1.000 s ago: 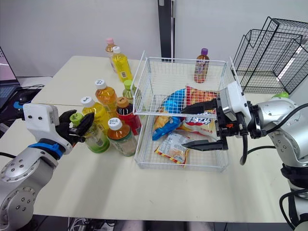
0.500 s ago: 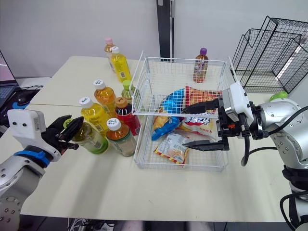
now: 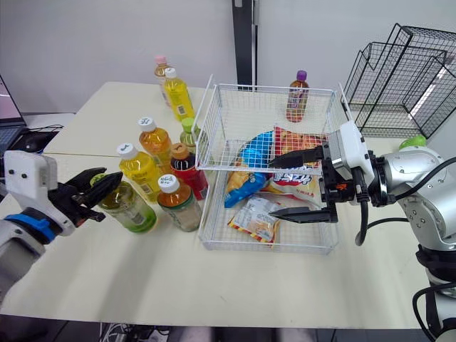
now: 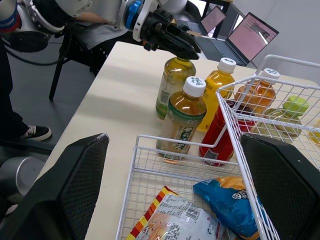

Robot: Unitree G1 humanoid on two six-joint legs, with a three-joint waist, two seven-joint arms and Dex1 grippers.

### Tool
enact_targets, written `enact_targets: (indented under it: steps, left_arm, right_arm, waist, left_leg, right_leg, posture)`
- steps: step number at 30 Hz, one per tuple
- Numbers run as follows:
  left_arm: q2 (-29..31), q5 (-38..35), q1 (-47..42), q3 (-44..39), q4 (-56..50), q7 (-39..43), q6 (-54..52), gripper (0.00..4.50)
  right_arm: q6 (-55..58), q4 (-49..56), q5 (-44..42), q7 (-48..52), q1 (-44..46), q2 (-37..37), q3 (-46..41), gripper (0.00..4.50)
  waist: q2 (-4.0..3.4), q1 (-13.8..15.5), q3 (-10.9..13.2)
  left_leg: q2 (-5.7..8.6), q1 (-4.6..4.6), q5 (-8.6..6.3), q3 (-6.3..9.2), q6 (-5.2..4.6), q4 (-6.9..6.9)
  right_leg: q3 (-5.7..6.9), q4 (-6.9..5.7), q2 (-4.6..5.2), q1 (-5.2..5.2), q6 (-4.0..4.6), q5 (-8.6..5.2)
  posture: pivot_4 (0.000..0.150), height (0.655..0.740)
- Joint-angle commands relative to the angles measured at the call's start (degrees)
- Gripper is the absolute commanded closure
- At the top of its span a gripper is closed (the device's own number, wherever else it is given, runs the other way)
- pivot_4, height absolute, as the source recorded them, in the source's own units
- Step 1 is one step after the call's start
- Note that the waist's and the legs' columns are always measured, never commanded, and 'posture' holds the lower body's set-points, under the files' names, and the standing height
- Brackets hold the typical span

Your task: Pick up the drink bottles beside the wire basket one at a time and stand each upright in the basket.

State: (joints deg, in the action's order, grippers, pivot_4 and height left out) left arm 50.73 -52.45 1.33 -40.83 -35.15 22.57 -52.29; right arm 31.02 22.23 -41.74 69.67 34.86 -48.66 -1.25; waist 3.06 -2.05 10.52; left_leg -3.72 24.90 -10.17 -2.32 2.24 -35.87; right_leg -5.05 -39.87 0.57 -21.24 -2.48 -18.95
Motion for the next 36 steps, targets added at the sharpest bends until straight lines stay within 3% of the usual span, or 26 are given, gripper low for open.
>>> enact_targets:
  steps: [1,7,11,14,20,25,31,36]
  left_arm:
    - [7.6,-7.4,-3.1,-9.0,3.6,7.5,-3.1,3.17]
    - [24.1,-14.4,-14.4,-7.2,14.4,15.7,-8.3,3.17]
    - [31.8,-17.8,-27.9,2.8,23.5,18.1,-6.8,3.17]
    - [34.1,-17.2,-43.1,15.3,29.5,21.7,-4.2,3.17]
    - [22.8,-1.5,-80.3,38.9,45.0,33.1,-4.4,3.17]
    - [10.2,10.1,-98.4,47.3,60.5,43.6,-0.3,3.17]
    - [-6.2,21.1,-109.0,50.0,79.0,51.3,10.6,3.17]
    - [-19.1,28.6,-112.3,48.7,91.1,49.4,23.5,3.17]
  right_arm:
    - [0.7,1.3,-1.6,-1.1,0.3,-1.1,-3.9,0.0]
    - [2.2,3.8,-3.9,-2.5,-0.5,-2.3,-7.6,0.0]
    - [3.8,7.2,-6.0,-6.4,-2.6,-3.4,-12.2,0.0]
    - [6.2,9.5,-8.4,-10.4,-5.5,-5.1,-18.0,0.0]
    - [9.6,14.4,-11.7,-17.4,-12.8,-7.3,-27.1,0.0]
    - [11.5,18.3,-12.7,-24.1,-18.5,-7.2,-33.8,0.0]
    - [13.0,23.2,-16.3,-31.0,-24.4,-6.5,-39.1,0.0]
    - [13.7,25.3,-16.1,-35.4,-28.8,-6.8,-42.2,0.0]
  waist:
    - [-0.03,0.0,0.1]
    - [0.0,0.4,0.4]
    - [-0.05,0.3,0.4]
    - [-0.09,0.3,0.5]
    - [-0.13,0.7,0.5]
    - [-0.16,0.7,0.5]
    - [-0.18,0.5,0.5]
    - [-0.21,0.4,0.5]
  left_leg:
    - [-0.03,0.0,0.0,0.0,0.0,0.02]
    - [0.05,0.0,0.0,0.04,0.0,0.03]
    - [0.06,0.02,0.0,0.04,0.0,0.08]
    - [0.07,0.11,0.0,0.01,0.0,0.15]
    - [0.26,0.86,0.03,0.33,0.03,-0.18]
    - [0.18,1.04,0.06,0.51,0.07,-0.21]
    - [0.22,1.26,0.07,0.55,0.08,-0.21]
    - [0.23,1.28,0.08,0.57,0.08,-0.22]
  right_leg:
    - [0.01,0.0,0.03,-0.08,0.03,-0.02]
    - [0.18,0.1,0.21,-0.22,0.04,-0.04]
    - [0.29,0.19,0.26,-0.18,0.04,-0.04]
    - [0.28,0.19,0.24,-0.11,0.04,-0.04]
    - [0.88,0.19,-0.17,-0.28,0.05,-0.03]
    - [0.96,-0.03,-0.34,-0.46,0.1,-0.07]
    - [0.98,-0.01,-0.32,-0.58,0.11,-0.08]
    - [0.98,-0.03,-0.32,-0.57,0.11,-0.08]
  posture:
    - [0.15,0.7268]
    - [0.15,0.7268]
    - [0.15,0.7268]
    - [0.15,0.7268]
    - [0.15,0.7268]
    - [0.15,0.7268]
    - [0.15,0.7268]
    - [0.15,0.7268]
